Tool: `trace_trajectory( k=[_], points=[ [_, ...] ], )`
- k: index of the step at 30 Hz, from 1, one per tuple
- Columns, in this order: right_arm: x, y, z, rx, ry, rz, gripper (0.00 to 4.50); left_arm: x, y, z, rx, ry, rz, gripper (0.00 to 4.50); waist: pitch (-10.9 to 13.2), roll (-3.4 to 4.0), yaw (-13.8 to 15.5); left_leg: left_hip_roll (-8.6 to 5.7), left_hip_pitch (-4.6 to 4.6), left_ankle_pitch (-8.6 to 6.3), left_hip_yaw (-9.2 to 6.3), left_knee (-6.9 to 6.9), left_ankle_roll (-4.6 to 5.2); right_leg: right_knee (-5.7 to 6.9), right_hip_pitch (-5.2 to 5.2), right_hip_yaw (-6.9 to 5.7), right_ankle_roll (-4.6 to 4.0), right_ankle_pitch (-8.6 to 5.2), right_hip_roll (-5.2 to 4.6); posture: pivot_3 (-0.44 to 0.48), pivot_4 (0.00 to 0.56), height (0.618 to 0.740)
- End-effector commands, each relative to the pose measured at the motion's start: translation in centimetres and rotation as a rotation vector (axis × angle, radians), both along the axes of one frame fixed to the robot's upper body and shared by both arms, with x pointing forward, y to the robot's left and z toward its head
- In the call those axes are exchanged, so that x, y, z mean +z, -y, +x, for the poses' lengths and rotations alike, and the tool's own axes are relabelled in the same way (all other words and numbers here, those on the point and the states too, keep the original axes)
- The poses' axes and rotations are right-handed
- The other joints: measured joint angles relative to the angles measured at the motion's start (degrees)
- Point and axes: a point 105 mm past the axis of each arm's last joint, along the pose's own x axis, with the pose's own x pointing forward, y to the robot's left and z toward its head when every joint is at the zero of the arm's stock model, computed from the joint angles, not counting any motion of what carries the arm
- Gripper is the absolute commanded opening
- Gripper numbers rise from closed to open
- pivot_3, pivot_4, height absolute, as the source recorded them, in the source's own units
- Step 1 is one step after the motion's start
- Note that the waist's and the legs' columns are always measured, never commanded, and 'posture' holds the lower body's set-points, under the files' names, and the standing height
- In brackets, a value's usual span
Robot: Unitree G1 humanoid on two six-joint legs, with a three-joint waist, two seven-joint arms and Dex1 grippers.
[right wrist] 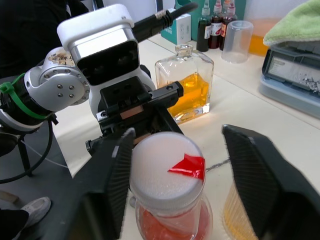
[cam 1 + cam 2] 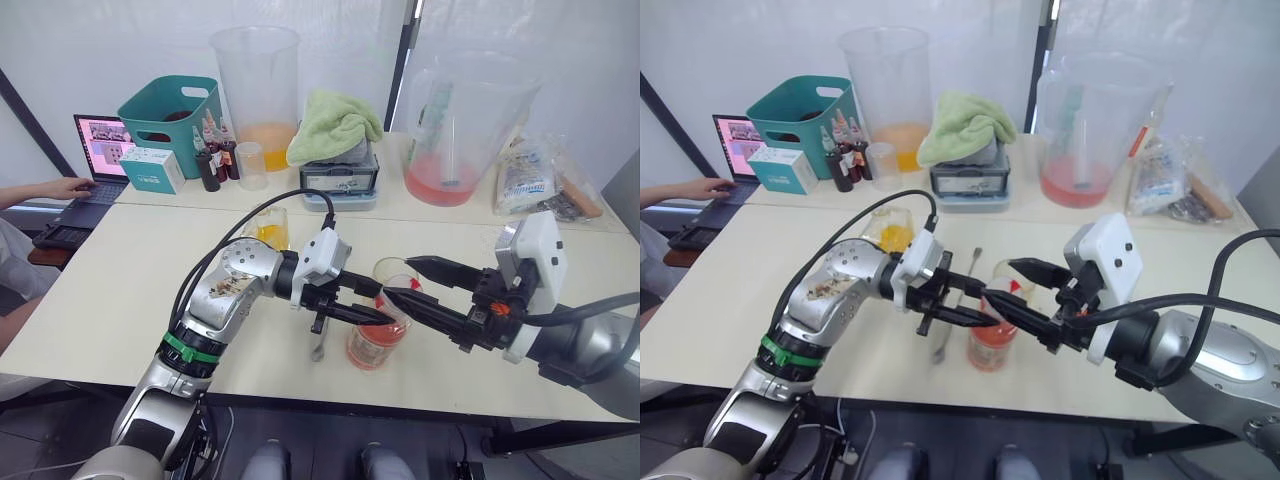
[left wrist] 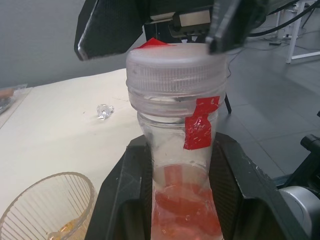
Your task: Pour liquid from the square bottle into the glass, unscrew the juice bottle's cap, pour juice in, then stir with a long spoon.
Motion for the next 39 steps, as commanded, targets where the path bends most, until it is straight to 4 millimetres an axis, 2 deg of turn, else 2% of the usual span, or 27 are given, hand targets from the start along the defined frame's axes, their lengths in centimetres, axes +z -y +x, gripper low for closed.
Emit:
trace_trajectory(
  k=[1,2,17,20,26,32,39],
  points=[
    [1.3,-0.3,-0.6,0.019,0.038,0.038,4.28,0.1,0.4,-0.4,-0.036,0.007,0.006,1.16,0.0,0.0,0.0,0.0,0.0,0.0,0.0,0.0,0.0,0.0,0.0,0.0,0.0,0.0,0.0,0.0,0.15,0.74],
    [1.3,-0.3,-0.6,0.019,0.038,0.041,4.48,0.1,0.4,-0.4,-0.036,0.008,0.006,1.16,0.0,0.0,0.0,0.0,0.0,0.0,0.0,0.0,0.0,0.0,0.0,0.01,0.0,0.0,0.0,0.0,0.15,0.74],
    [0.1,-0.1,0.2,-0.016,0.038,-0.018,4.48,0.1,0.4,-0.4,-0.036,0.007,0.008,1.16,0.0,0.0,0.0,0.0,0.0,0.0,0.0,0.0,0.0,-0.01,0.0,0.01,0.0,0.0,0.0,0.0,0.15,0.74],
    [0.1,-0.3,0.3,-0.007,0.04,-0.014,3.73,0.1,0.4,-0.4,-0.035,0.008,0.009,1.16,0.0,0.0,0.0,0.0,0.0,0.0,0.0,0.0,0.0,-0.01,0.0,0.01,0.0,0.0,0.0,0.0,0.15,0.74],
    [0.3,-0.4,0.5,-0.005,0.052,0.007,1.78,0.1,0.4,-0.5,-0.034,0.008,0.011,1.16,0.0,0.0,0.0,0.0,0.0,0.0,0.01,0.0,0.0,-0.02,0.0,0.02,0.0,0.0,0.0,0.0,0.15,0.74],
    [0.4,-0.5,0.5,0.04,0.065,-0.023,1.7,0.0,0.4,-0.5,-0.034,0.007,0.014,1.16,0.0,0.0,-0.1,0.0,0.0,0.0,0.01,0.0,0.0,-0.02,0.0,0.02,0.0,0.0,0.0,0.0,0.15,0.74],
    [0.9,-0.6,1.2,0.262,0.095,-0.125,1.7,-0.1,0.4,-0.5,-0.044,0.007,0.018,1.16,0.0,0.01,-0.1,0.04,0.0,0.01,0.07,0.01,0.01,-0.15,-0.03,0.01,0.0,0.0,0.03,0.0,0.15,0.74]
  ],
)
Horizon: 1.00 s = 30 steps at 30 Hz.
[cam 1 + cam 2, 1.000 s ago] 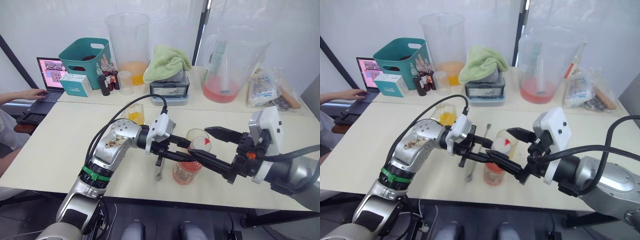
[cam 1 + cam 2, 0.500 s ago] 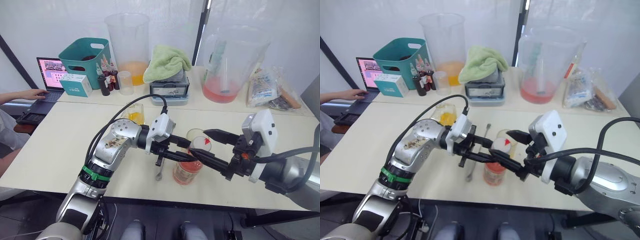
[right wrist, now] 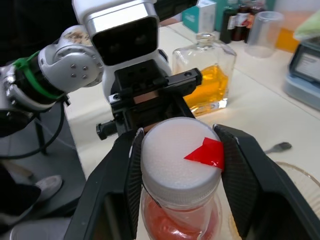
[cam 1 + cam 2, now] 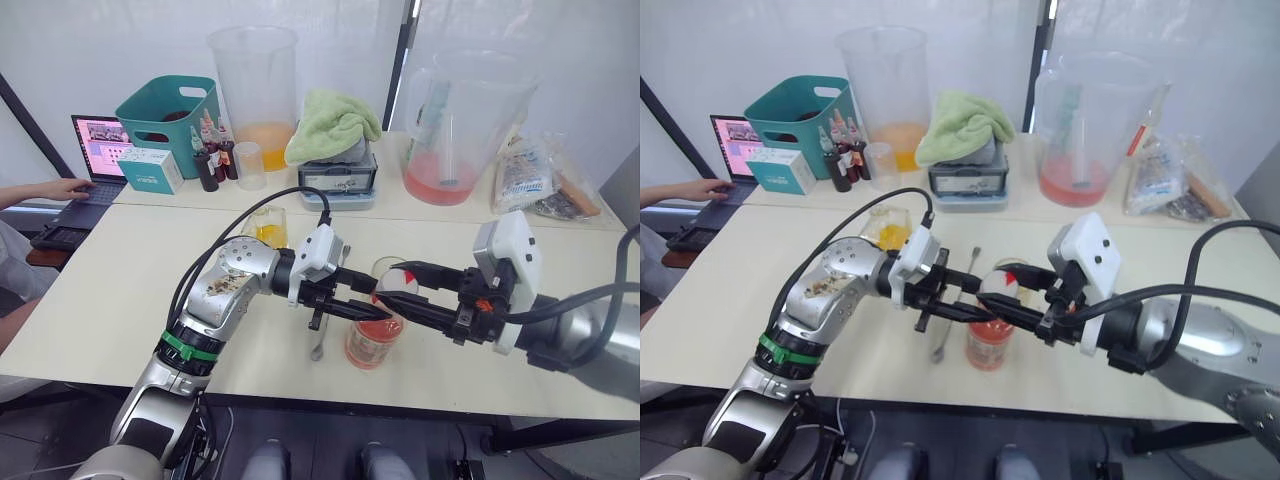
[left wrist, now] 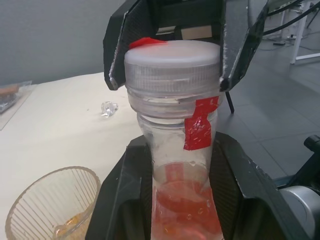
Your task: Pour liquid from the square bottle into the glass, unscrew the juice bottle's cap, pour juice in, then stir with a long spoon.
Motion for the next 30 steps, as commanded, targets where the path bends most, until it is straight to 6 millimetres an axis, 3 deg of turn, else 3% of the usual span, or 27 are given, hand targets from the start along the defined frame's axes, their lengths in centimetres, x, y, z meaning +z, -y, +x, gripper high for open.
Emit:
trace_trajectory(
  k=[1,4,8,12,20,22,27,30],
  points=[
    [1.3,-0.1,0.0,0.263,0.05,-0.084,1.7,0.0,0.7,-0.8,-0.07,0.015,0.019,1.16,0.0,0.0,0.0,0.0,-0.01,0.0,0.0,0.0,0.0,-0.01,0.0,0.01,0.0,0.0,-0.01,0.0,0.15,0.74],
    [1.6,0.6,1.0,0.613,-0.032,-0.243,1.7,-0.1,0.7,-0.9,-0.093,0.017,0.03,1.16,0.1,0.2,-0.6,0.03,0.0,0.07,0.22,0.04,0.01,-0.2,0.02,0.02,0.01,0.01,-0.02,0.0,0.15,0.74],
    [2.3,-0.4,4.3,0.788,-0.022,-0.366,1.7,-0.2,0.7,-1.1,-0.11,0.016,0.038,1.16,0.2,0.36,-1.4,0.11,0.08,0.08,0.22,0.02,0.01,-0.05,-0.07,-0.04,0.01,0.0,0.02,0.0,0.15,0.74],
    [2.9,-0.9,6.2,0.789,-0.023,-0.405,1.7,-0.2,0.8,-1.4,-0.116,0.015,0.039,1.16,0.2,0.44,-1.6,0.08,0.15,0.08,0.14,-0.09,0.02,0.36,-0.2,-0.07,-0.03,0.03,-0.03,0.0,0.15,0.74],
    [4.5,-0.2,5.4,0.793,0.011,-0.36,1.7,0.1,0.8,-1.0,-0.096,0.023,0.032,1.16,0.2,0.43,-0.3,-0.01,0.07,0.08,-0.06,0.01,0.02,0.35,-0.16,-0.23,-0.06,0.04,-0.12,0.0,0.15,0.74],
    [5.3,0.0,4.7,0.783,0.023,-0.327,2.77,0.2,0.8,-1.0,-0.095,0.024,0.031,1.16,0.2,0.43,-0.2,0.0,0.08,0.08,-0.06,0.02,0.02,0.35,-0.16,-0.23,-0.06,0.04,-0.11,0.0,0.15,0.74],
    [8.1,0.4,3.2,0.654,0.133,-0.18,4.4,0.3,0.8,-1.1,-0.09,0.03,0.026,1.16,0.2,0.43,0.2,-0.04,0.02,0.08,-0.09,0.05,0.01,0.36,-0.16,-0.22,-0.06,0.04,-0.14,0.0,0.15,0.74],
    [8.1,1.2,2.7,0.511,0.169,-0.139,4.46,0.5,0.9,-1.1,-0.082,0.034,0.017,1.16,0.2,0.43,0.3,-0.04,0.01,0.08,-0.19,-0.01,0.01,0.39,-0.14,-0.3,-0.07,0.05,-0.12,0.0,0.15,0.74]
  ],
)
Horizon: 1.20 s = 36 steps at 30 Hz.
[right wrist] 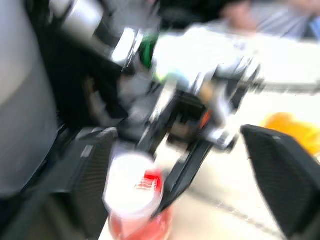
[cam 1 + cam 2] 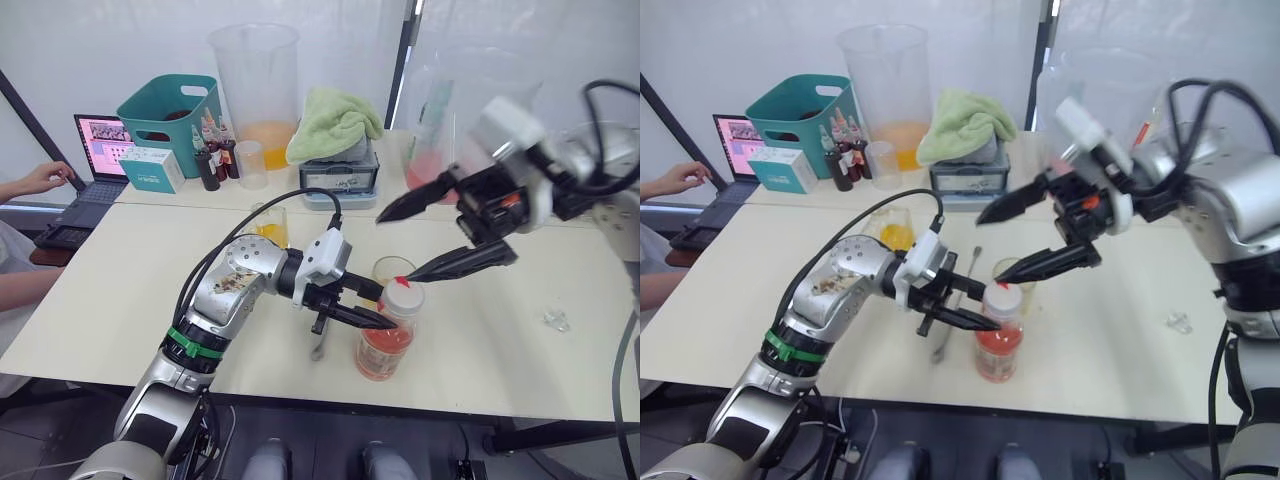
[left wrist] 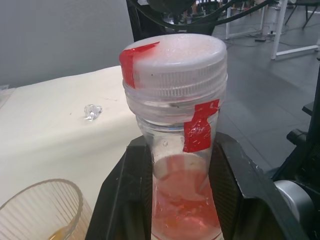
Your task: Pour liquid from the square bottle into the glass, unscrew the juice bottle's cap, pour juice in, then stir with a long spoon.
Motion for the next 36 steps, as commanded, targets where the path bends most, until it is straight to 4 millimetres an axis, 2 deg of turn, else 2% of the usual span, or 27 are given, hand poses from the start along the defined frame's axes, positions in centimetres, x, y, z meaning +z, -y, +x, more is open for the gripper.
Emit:
trace_trajectory(
  k=[1,5,9,14,25,28,34,36],
  points=[
    [0.8,0.7,-1.8,-0.129,0.042,0.085,4.46,0.3,0.3,-0.4,-0.008,0.026,-0.007,1.16,0.0,0.0,0.0,0.0,-0.01,0.0,0.01,-0.02,0.0,-0.01,-0.02,0.01,0.0,0.0,0.0,0.0,0.15,0.74],
    [0.0,0.9,-3.4,-0.2,0.011,0.119,4.46,0.5,0.3,-0.4,-0.003,0.037,-0.011,1.16,0.0,0.01,0.0,-0.01,-0.03,0.0,0.03,-0.04,0.0,0.0,-0.01,0.03,0.0,0.0,0.0,0.0,0.15,0.74],
    [-2.7,0.0,-5.0,-0.37,-0.019,0.162,4.46,0.5,0.2,-0.4,-0.005,0.042,-0.011,1.16,0.0,-0.04,-0.2,0.03,0.07,0.01,0.03,-0.07,0.01,-0.02,0.11,0.05,0.0,0.0,0.06,0.0,0.15,0.74],
    [-4.8,-0.9,-5.6,-0.498,-0.059,0.212,4.46,0.5,0.4,-0.3,-0.002,0.048,-0.01,1.16,0.0,-0.05,-0.2,0.0,0.03,0.02,0.09,-0.03,0.0,-0.06,0.1,0.14,0.01,-0.01,0.06,0.0,0.15,0.74],
    [-5.5,-0.9,-5.5,-0.635,-0.109,0.262,4.46,0.6,0.4,-0.3,-0.006,0.045,-0.009,1.16,0.0,-0.06,-0.3,0.01,0.01,0.02,0.11,-0.03,0.0,-0.12,0.09,0.18,0.01,-0.01,0.09,0.0,0.15,0.74],
    [-5.7,-0.8,-5.5,-0.65,-0.122,0.262,3.69,0.6,0.4,-0.4,-0.009,0.045,-0.008,1.16,0.0,-0.06,-0.2,0.01,0.0,0.02,0.1,-0.03,0.0,-0.12,0.1,0.18,0.01,-0.01,0.11,0.0,0.15,0.74],
    [-6.0,-0.7,-5.4,-0.666,-0.126,0.264,1.69,0.6,0.4,-0.4,-0.01,0.043,-0.007,1.16,0.0,-0.06,-0.3,0.01,0.01,0.02,0.12,-0.03,0.0,-0.14,0.1,0.21,0.01,-0.01,0.11,0.0,0.15,0.74],
    [-6.0,-0.6,-5.3,-0.67,-0.123,0.266,1.68,0.6,0.4,-0.5,-0.01,0.042,-0.006,1.16,0.0,-0.06,-0.3,0.01,0.0,0.02,0.12,-0.03,0.0,-0.15,0.1,0.21,0.01,-0.01,0.11,0.0,0.15,0.74]
  ],
)
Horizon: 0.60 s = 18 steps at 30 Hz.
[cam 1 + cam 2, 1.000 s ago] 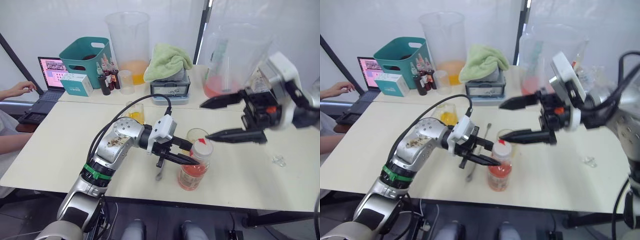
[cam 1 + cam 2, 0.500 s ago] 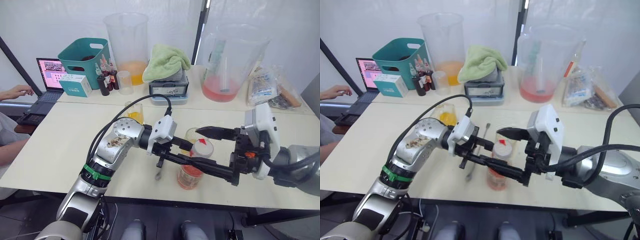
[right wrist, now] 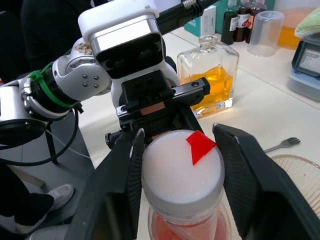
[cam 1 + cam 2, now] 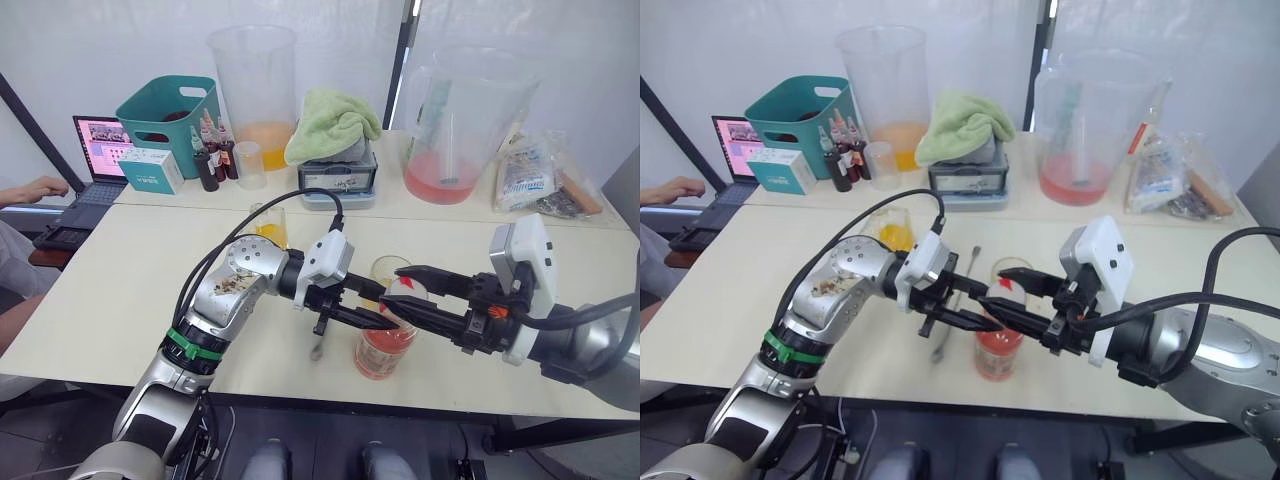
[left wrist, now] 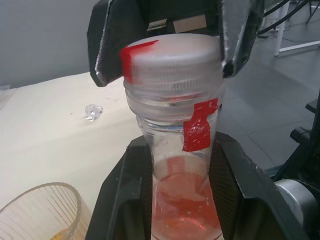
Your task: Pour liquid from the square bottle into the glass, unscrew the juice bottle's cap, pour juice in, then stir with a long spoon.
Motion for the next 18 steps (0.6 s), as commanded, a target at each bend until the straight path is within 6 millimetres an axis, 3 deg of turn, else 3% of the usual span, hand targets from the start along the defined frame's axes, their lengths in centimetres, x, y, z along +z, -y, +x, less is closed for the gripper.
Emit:
trace_trajectory(
  k=[1,7,13,18],
  points=[
    [0.7,-0.1,-0.1,-0.001,0.047,0.007,1.68,0.7,0.3,-0.4,-0.022,0.032,-0.007,1.16,0.0,0.0,0.0,0.0,0.0,0.0,0.0,0.0,0.0,0.0,0.0,0.01,0.0,0.0,0.0,0.0,0.15,0.74],
    [1.6,-0.3,0.2,0.085,0.102,-0.025,1.68,0.6,0.2,-0.4,-0.021,0.031,-0.004,1.16,0.0,0.0,0.0,0.0,0.0,0.0,0.0,0.0,0.0,-0.01,0.0,0.0,0.0,0.0,0.0,0.0,0.15,0.74],
    [0.2,0.3,-0.2,0.491,0.054,-0.241,1.68,0.5,0.2,-0.3,-0.034,0.03,0.006,1.16,0.0,0.03,0.0,0.04,0.01,0.01,0.08,0.0,0.01,-0.2,0.02,-0.02,0.0,-0.01,0.01,0.0,0.15,0.74],
    [0.9,1.3,2.3,0.853,0.029,-0.43,1.68,0.5,0.2,-0.4,-0.046,0.033,0.015,1.16,0.0,0.15,-0.8,0.1,0.09,0.01,0.25,0.0,0.01,-0.35,0.05,-0.01,0.01,-0.01,0.0,0.0,0.15,0.74]
  ],
)
